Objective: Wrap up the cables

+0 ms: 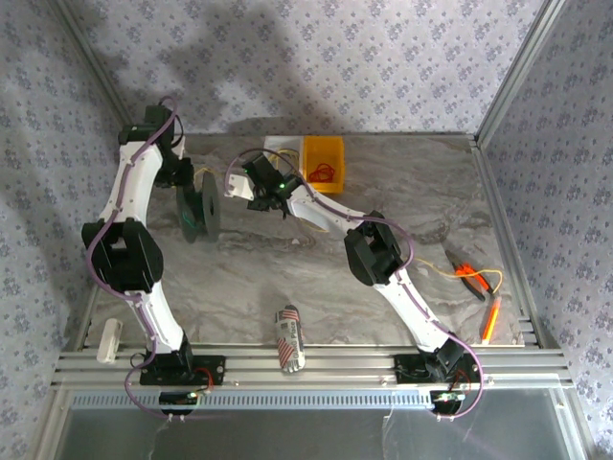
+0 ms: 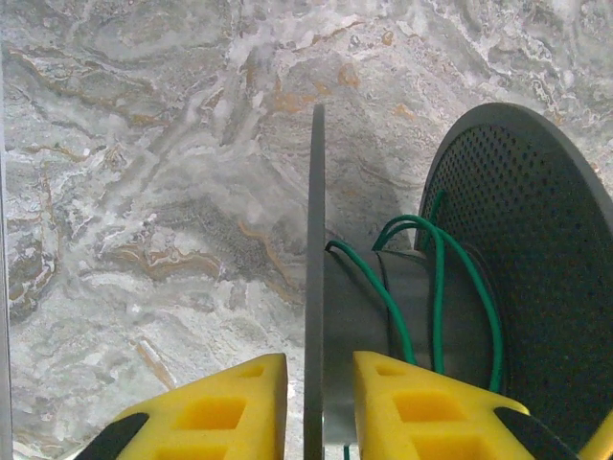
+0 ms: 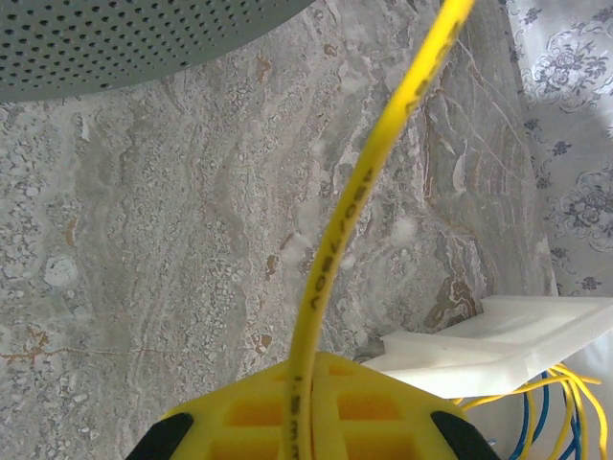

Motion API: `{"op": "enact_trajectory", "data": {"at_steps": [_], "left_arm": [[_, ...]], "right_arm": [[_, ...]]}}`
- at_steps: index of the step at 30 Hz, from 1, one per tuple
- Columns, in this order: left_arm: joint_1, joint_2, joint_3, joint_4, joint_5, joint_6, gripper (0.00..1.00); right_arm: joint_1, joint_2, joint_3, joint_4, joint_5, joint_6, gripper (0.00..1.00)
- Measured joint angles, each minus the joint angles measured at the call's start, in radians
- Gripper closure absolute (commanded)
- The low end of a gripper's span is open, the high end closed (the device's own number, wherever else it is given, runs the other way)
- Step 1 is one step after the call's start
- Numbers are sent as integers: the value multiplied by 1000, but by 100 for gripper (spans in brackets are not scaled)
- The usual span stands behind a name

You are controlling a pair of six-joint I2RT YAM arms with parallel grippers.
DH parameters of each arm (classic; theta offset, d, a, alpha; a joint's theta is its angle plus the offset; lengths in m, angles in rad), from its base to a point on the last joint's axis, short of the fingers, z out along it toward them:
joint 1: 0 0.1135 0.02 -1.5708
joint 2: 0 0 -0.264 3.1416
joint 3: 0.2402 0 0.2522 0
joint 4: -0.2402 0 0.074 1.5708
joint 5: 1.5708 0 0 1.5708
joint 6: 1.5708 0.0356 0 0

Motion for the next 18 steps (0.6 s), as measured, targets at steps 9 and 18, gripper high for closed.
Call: {"op": "enact_trajectory", "data": {"at_steps": [9, 18], "left_arm": [[50, -16, 65, 3, 15, -9, 38], [51, -195, -175, 99, 126, -12, 37]], "right_arm": [[4, 10, 0, -3, 7, 0, 100], [10, 24, 29, -11, 8, 0, 100]]}}
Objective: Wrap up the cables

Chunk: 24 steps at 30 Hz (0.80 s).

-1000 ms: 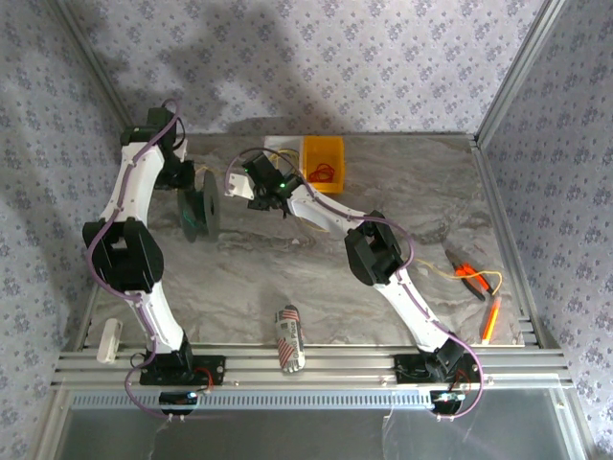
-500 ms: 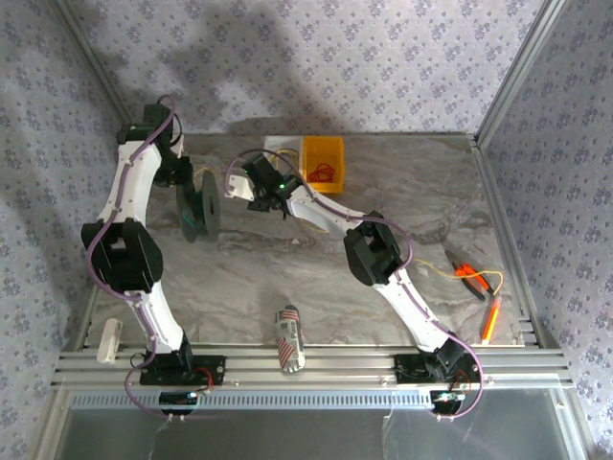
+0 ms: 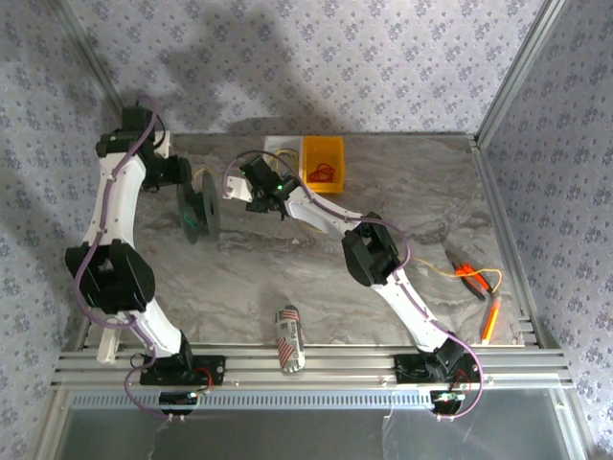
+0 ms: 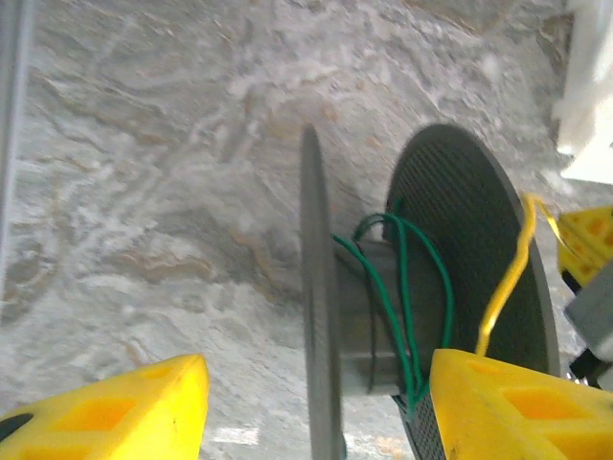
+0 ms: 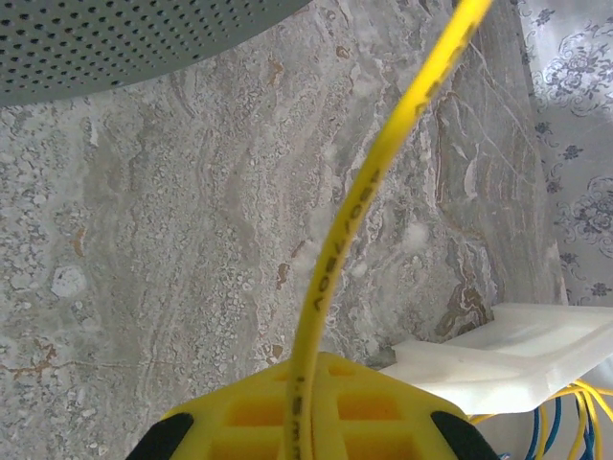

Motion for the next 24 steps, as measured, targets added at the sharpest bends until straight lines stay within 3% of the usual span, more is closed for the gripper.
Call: {"op": "enact_trajectory", "data": {"at_steps": [6, 24], "left_arm": [[-6, -62, -182, 71, 52, -29, 37], [-2, -77, -193, 166, 53, -48, 38]], "right_arm": [[3, 1, 2, -7, 0, 0, 100], [19, 3, 5, -7, 43, -35, 100]]}}
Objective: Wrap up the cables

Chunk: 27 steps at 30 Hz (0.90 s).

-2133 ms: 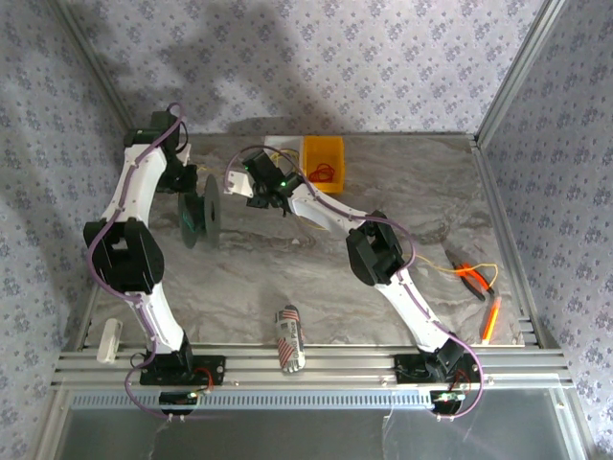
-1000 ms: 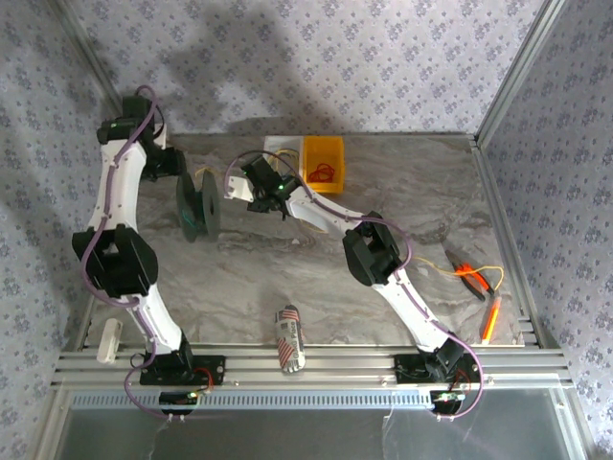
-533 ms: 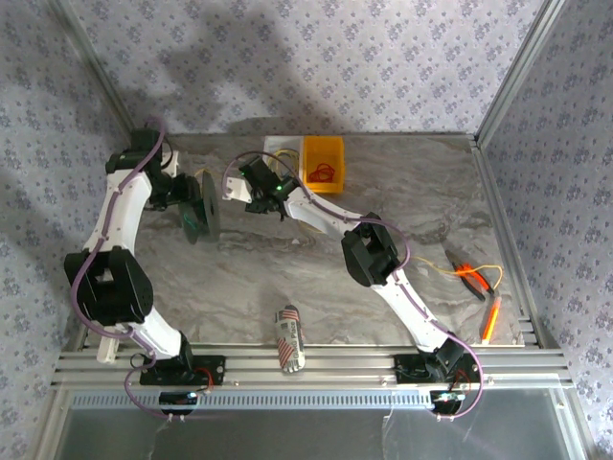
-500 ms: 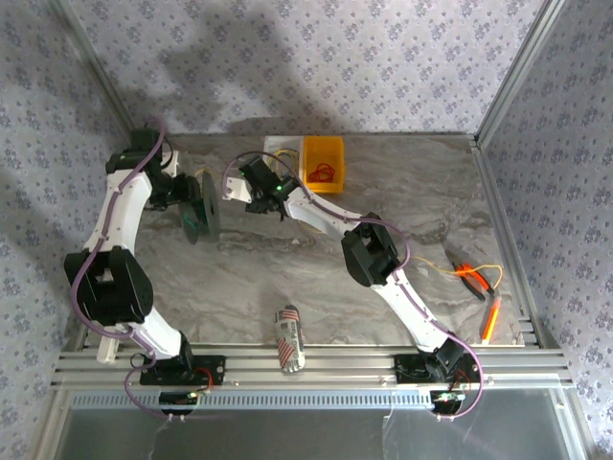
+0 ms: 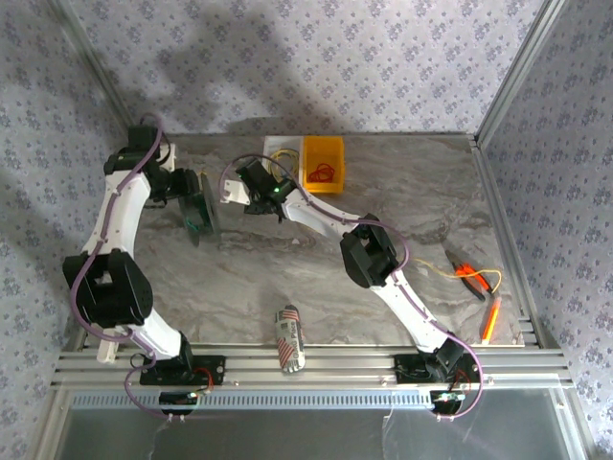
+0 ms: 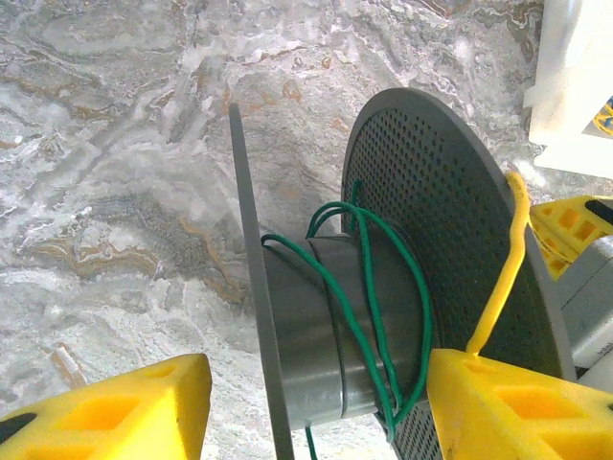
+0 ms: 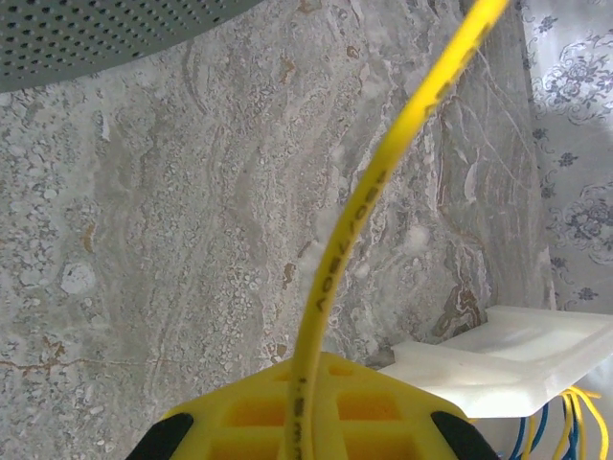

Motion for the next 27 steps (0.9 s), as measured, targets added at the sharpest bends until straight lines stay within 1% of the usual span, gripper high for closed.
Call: {"op": "enact_trajectory", "data": {"at_steps": [11, 22, 25, 27], "left_arm": [[4, -3, 0, 32, 29, -26, 38], [3, 3, -25, 70, 33, -34, 39], [4, 16, -31, 78, 32, -37, 41], [5, 23, -32, 87, 32, -38, 44]], "right_arm": [[1, 1, 12, -7, 16, -20, 100], [10, 1, 12, -7, 18, -38, 100], [12, 1, 10, -4, 18, -38, 100], [13, 1, 4, 3, 15, -39, 100]]}}
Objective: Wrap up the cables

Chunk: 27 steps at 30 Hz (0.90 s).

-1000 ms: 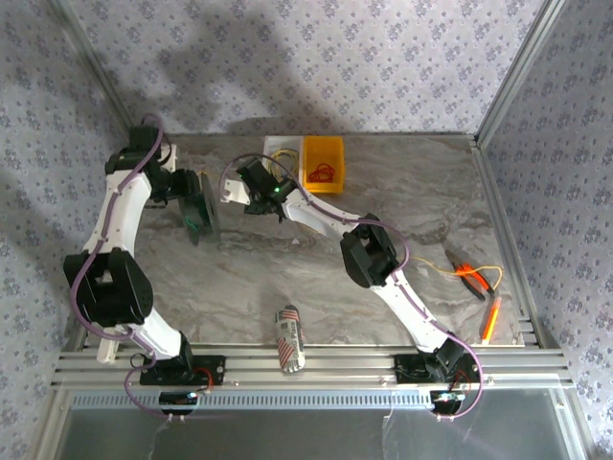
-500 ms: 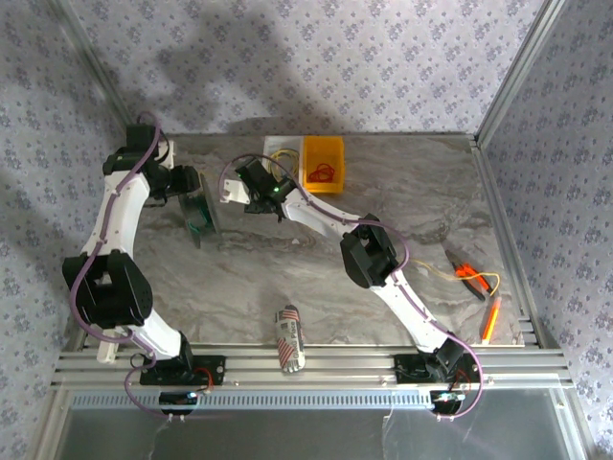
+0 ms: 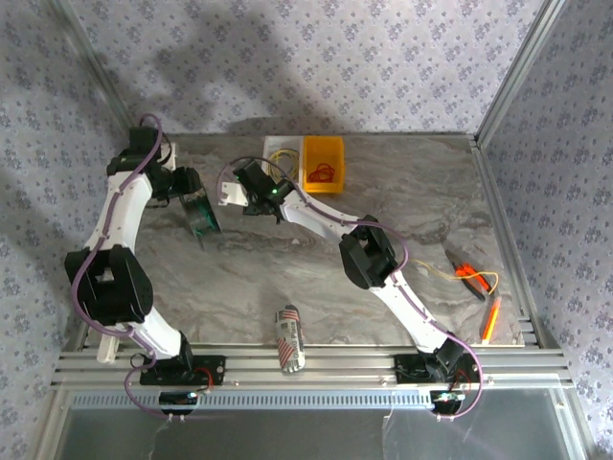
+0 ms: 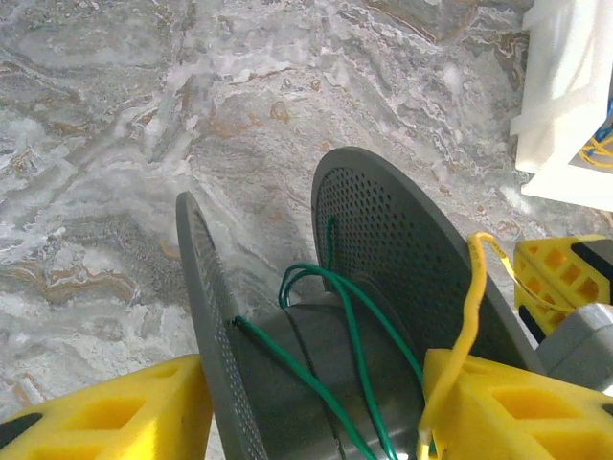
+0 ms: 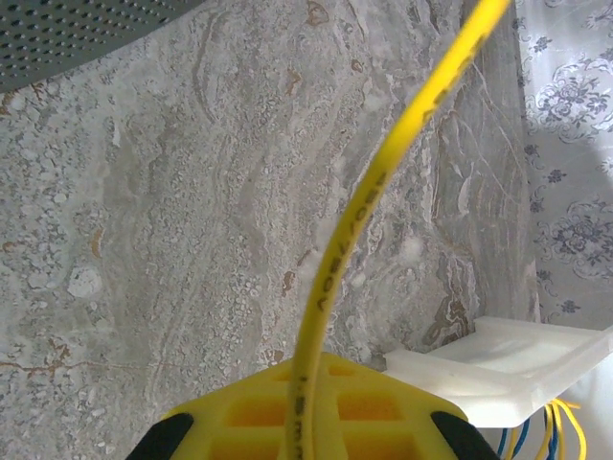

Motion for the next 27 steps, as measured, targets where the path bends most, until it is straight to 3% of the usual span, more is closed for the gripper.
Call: {"op": "enact_trajectory", "data": {"at_steps": [5, 20, 27], "left_arm": [[1, 11, 0, 16, -1, -10, 66], [0, 34, 8, 43, -7, 18, 98], [0, 43, 18, 37, -8, 24, 100]], "right_arm": [[0, 0, -3, 6, 0, -7, 100], [5, -4, -9, 44, 30, -22, 100], [7, -16, -14, 46, 48, -34, 100]]}}
